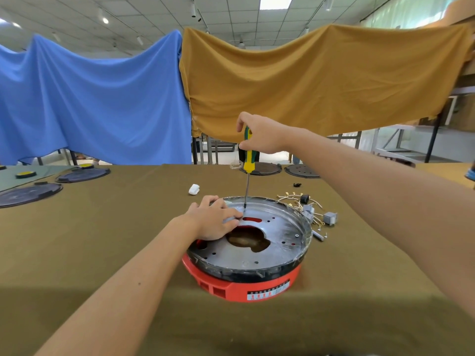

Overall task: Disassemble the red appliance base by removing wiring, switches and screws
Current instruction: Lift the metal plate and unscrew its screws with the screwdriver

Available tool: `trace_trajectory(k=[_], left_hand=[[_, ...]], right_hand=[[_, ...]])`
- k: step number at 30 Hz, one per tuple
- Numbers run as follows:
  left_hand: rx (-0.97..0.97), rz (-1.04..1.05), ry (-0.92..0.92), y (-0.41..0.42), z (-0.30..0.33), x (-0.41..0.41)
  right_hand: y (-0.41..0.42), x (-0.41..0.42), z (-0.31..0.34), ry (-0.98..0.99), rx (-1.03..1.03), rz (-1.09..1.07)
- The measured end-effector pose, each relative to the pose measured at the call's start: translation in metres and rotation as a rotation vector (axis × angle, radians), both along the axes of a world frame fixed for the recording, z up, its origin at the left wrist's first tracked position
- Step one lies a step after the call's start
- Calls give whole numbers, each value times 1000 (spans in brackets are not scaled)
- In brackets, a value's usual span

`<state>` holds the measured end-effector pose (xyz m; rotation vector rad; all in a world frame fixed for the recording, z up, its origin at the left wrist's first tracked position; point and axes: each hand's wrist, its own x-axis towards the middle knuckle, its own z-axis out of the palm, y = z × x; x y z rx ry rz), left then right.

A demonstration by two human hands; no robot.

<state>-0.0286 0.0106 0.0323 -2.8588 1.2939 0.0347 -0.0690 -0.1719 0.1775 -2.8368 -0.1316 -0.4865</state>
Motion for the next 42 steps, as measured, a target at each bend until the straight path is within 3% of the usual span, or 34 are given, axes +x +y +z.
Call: trace_trajectory(k=[3, 9, 15, 21, 26, 31, 36, 42], left_hand=[[-16, 0, 8, 0, 0, 0], [-21, 14, 34, -1, 5, 1], [-17, 12, 57, -3, 7, 3], [-36, 14, 74, -4, 8, 6], [-64, 3, 102, -6, 9, 10], [-95, -15, 110, -9, 12, 13], [-122, -19, 118, -9, 15, 11], [-187, -2, 148, -7, 16, 9]], right_hand=[[0, -3, 3, 58, 268, 83], [-1, -2, 6, 30, -116, -69], [-4, -8, 10, 124, 220, 63], [-6, -9, 7, 53, -107, -72], [-7, -14, 10, 135, 208, 56], [-8, -17, 6, 73, -24, -39], [-12, -23, 8, 78, 149, 49], [-15, -29, 9, -15, 211, 66]])
